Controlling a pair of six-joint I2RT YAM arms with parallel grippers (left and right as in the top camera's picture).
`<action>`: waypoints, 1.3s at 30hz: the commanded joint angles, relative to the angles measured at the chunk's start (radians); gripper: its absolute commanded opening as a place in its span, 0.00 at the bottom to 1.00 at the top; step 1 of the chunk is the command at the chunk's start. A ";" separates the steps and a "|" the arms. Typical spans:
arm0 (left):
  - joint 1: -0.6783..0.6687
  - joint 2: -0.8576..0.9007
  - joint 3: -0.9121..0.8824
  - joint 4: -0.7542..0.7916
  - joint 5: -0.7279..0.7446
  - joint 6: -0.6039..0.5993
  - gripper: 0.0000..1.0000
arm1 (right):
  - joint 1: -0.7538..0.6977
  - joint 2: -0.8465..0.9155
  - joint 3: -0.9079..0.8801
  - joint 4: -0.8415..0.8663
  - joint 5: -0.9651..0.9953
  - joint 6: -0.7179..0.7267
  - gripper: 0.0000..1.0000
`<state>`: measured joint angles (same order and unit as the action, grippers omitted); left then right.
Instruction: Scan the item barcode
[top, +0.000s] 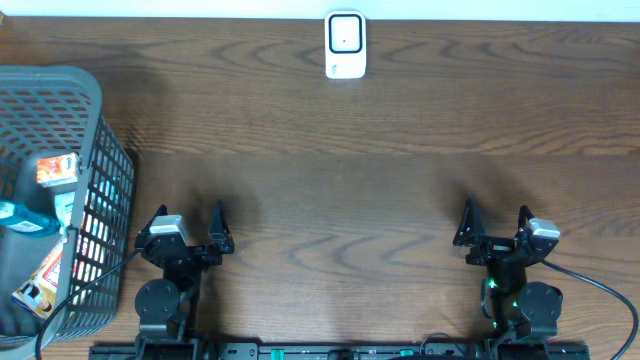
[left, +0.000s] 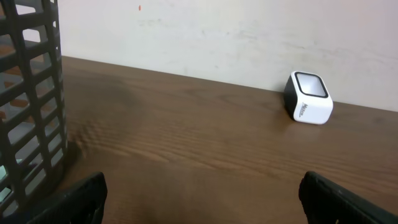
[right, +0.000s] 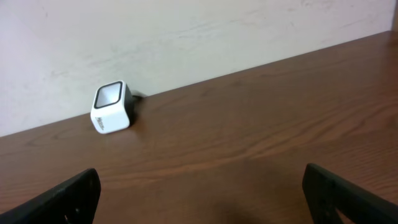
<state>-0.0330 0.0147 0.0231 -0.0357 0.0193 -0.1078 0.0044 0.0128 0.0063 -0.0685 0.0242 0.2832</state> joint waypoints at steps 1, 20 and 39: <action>0.006 -0.010 -0.019 -0.035 -0.031 -0.005 0.97 | 0.003 -0.006 -0.001 -0.003 0.011 -0.011 0.99; 0.007 -0.010 -0.019 -0.025 -0.134 0.082 0.97 | 0.003 -0.006 -0.001 -0.003 0.011 -0.011 0.99; 0.007 -0.010 -0.019 -0.003 -0.065 0.081 0.97 | 0.003 -0.006 -0.001 -0.003 0.011 -0.011 0.99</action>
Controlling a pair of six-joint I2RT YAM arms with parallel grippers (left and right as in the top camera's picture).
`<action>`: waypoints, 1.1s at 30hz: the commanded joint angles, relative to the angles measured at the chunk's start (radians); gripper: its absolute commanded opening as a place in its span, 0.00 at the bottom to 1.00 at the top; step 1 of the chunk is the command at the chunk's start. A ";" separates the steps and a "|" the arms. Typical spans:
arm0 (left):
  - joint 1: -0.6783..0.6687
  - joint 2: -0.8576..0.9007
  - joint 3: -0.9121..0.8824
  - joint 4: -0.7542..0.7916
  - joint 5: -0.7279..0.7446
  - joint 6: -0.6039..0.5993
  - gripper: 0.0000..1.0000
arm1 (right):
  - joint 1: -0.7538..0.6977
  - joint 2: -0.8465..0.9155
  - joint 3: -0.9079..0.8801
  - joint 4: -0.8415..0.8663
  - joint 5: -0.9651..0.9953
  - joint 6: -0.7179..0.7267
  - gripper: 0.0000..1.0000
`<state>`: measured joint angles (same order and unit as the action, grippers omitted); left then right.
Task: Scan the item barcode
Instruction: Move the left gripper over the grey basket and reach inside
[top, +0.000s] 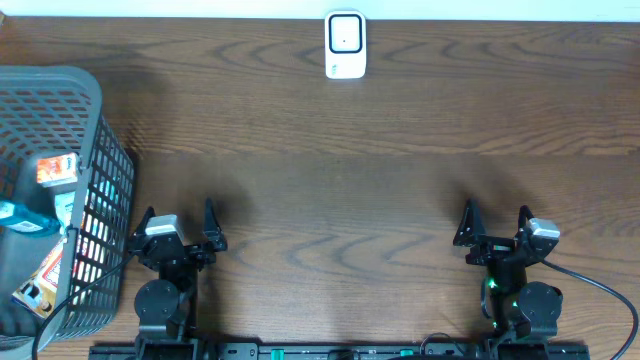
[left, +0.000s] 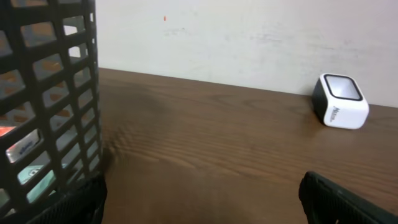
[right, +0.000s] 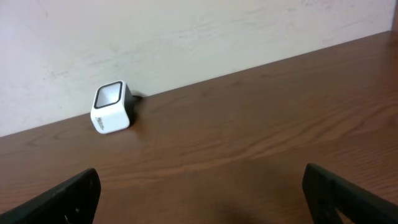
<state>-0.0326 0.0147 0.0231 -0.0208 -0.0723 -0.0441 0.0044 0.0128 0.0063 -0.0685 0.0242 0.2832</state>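
A white barcode scanner (top: 345, 45) with a dark window stands at the table's far edge; it also shows in the left wrist view (left: 341, 110) and the right wrist view (right: 112, 107). A grey mesh basket (top: 95, 110) at the left holds several packaged items (top: 56, 168). My left gripper (top: 178, 226) is open near the front, just right of the basket, with nothing between its fingers. My right gripper (top: 494, 224) is open at the front right, also empty.
The basket wall (left: 43, 112) fills the left side of the left wrist view, close to the left finger. A pale wall (right: 186, 31) runs behind the table's far edge. Brown wooden tabletop (top: 340, 190) lies between the grippers and the scanner.
My left gripper has shifted a little left, toward the basket, and turned slightly that way; the basket fills more of its wrist view. The right arm has not moved.
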 joint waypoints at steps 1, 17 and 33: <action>0.007 -0.010 -0.019 -0.006 0.037 0.017 0.97 | 0.003 -0.006 -0.001 -0.003 0.011 -0.011 0.99; 0.007 -0.010 0.025 0.094 0.603 -0.161 0.97 | 0.003 -0.006 -0.001 -0.003 0.011 -0.011 0.99; 0.007 0.033 0.158 0.221 0.827 -0.280 0.97 | 0.003 -0.006 -0.001 -0.003 0.011 -0.011 0.99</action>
<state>-0.0288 0.0231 0.1253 0.1925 0.7158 -0.3099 0.0044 0.0128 0.0063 -0.0685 0.0242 0.2832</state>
